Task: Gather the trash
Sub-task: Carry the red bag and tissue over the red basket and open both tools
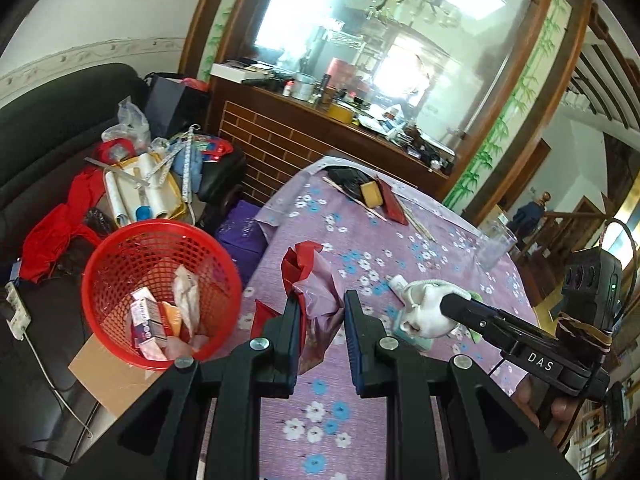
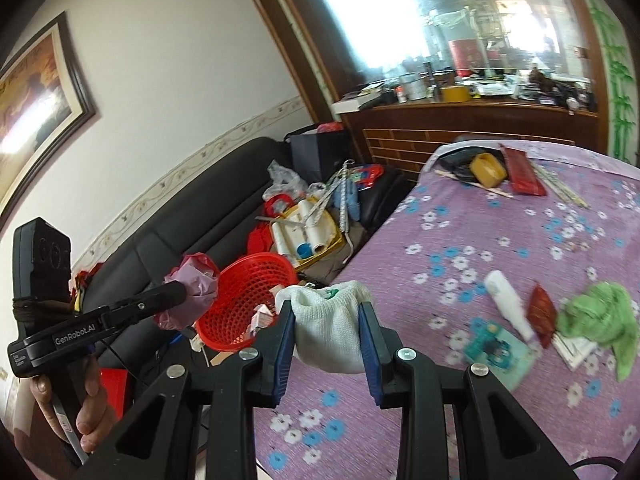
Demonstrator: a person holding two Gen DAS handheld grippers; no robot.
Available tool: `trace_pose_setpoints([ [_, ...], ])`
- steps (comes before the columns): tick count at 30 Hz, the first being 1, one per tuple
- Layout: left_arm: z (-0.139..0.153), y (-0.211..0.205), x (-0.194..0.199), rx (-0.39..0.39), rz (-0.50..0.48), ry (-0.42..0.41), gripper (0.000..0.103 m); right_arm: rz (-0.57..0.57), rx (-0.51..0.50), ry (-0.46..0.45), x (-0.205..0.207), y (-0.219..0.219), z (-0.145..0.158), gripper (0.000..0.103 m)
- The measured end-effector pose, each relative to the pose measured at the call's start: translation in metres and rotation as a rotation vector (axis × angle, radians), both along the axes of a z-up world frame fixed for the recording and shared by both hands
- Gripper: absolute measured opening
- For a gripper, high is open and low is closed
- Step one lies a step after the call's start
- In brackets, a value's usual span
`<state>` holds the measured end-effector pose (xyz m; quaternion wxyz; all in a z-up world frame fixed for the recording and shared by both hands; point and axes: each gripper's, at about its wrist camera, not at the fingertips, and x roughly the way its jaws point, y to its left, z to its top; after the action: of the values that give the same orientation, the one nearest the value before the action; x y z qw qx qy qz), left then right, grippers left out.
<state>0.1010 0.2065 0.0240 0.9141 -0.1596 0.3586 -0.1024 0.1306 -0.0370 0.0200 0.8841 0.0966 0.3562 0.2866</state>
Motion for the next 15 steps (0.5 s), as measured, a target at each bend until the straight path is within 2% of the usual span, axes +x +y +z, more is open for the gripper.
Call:
trace_pose_setpoints([
  [15, -0.020, 0.058, 0.011, -0.015, 0.102, 0.039, 0.021, 0.117, -0.016, 0.039, 0.030, 0.071, -0.013, 0.033],
])
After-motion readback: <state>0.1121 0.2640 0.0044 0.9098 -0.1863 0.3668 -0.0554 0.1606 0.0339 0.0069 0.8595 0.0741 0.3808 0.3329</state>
